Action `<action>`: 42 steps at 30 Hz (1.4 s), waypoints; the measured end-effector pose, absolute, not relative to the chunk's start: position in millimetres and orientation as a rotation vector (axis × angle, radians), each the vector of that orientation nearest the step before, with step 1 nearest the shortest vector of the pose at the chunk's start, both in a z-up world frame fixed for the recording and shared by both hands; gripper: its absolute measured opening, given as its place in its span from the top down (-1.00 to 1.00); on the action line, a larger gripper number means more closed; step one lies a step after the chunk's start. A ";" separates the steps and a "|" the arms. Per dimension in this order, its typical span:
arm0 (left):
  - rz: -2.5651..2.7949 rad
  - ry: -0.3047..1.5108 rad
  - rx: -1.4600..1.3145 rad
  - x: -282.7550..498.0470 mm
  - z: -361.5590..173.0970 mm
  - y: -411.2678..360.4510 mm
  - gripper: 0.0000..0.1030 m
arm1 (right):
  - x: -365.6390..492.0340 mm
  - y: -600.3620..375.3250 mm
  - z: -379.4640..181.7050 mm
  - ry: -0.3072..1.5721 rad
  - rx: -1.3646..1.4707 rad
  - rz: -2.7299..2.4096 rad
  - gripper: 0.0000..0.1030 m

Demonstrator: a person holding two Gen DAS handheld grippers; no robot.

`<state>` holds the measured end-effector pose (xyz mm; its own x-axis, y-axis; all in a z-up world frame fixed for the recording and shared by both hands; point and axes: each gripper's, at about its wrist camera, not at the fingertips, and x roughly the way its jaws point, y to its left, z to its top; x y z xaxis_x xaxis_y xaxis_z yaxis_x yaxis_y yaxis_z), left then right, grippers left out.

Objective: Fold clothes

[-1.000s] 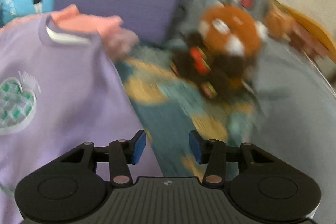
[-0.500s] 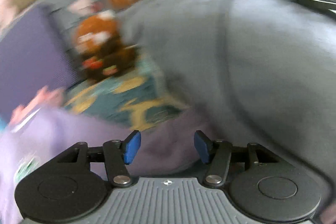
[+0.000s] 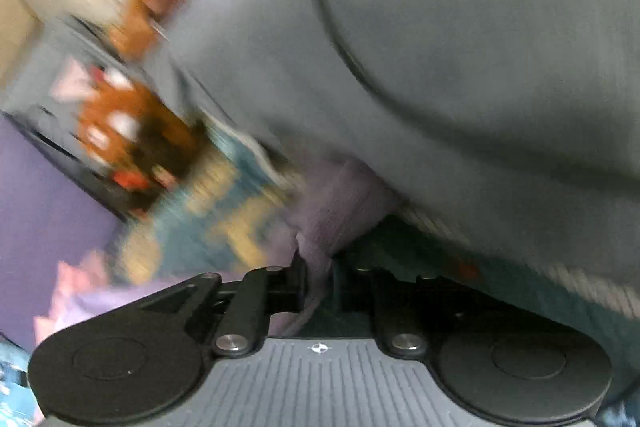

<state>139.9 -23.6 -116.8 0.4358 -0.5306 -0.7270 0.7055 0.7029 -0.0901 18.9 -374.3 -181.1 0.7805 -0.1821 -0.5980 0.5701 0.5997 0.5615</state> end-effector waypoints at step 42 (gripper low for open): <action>-1.248 0.893 0.743 269.7 -245.8 -84.7 -0.99 | 13.9 -349.7 -59.0 0.292 0.395 -0.141 0.80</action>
<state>269.8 -84.7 -245.8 0.0819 -0.4663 -0.8808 0.9841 0.1775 -0.0025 13.9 -349.7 -59.0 0.9484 -0.0787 -0.3072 0.1917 0.9138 0.3580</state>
